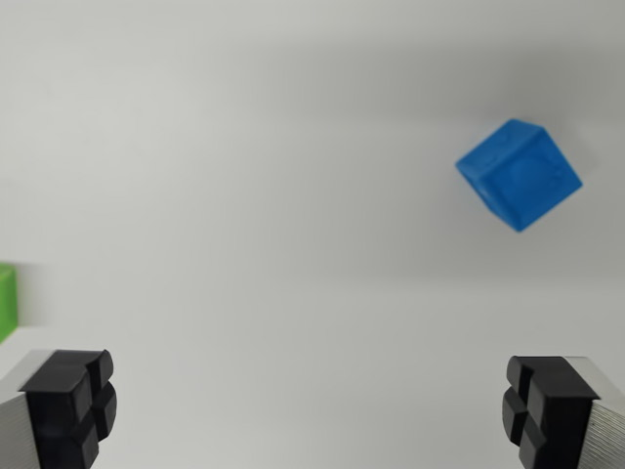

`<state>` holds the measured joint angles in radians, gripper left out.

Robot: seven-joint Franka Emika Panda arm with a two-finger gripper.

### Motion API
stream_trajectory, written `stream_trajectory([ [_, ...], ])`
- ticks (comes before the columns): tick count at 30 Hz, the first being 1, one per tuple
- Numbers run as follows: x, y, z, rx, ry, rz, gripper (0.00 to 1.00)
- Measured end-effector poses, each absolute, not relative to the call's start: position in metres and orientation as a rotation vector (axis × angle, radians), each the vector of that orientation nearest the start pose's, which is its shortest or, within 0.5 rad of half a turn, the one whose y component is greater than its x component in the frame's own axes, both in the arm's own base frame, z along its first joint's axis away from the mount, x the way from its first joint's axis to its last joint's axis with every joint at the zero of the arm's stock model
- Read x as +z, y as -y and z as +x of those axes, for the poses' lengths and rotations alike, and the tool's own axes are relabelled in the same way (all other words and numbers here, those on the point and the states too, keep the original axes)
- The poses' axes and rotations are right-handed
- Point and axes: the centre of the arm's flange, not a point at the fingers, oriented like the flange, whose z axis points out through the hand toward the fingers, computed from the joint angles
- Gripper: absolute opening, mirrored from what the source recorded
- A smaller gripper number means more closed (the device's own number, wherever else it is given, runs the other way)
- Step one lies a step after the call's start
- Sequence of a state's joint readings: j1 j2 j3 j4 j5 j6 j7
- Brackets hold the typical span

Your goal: Stack cube

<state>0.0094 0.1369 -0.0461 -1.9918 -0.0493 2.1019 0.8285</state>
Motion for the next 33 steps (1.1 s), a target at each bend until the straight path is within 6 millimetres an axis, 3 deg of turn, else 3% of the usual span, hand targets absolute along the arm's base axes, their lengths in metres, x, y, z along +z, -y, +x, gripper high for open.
stream_trajectory([
  [33, 0.339, -0.041, 0.551, 0.007, -1.334, -2.892, 1.00],
])
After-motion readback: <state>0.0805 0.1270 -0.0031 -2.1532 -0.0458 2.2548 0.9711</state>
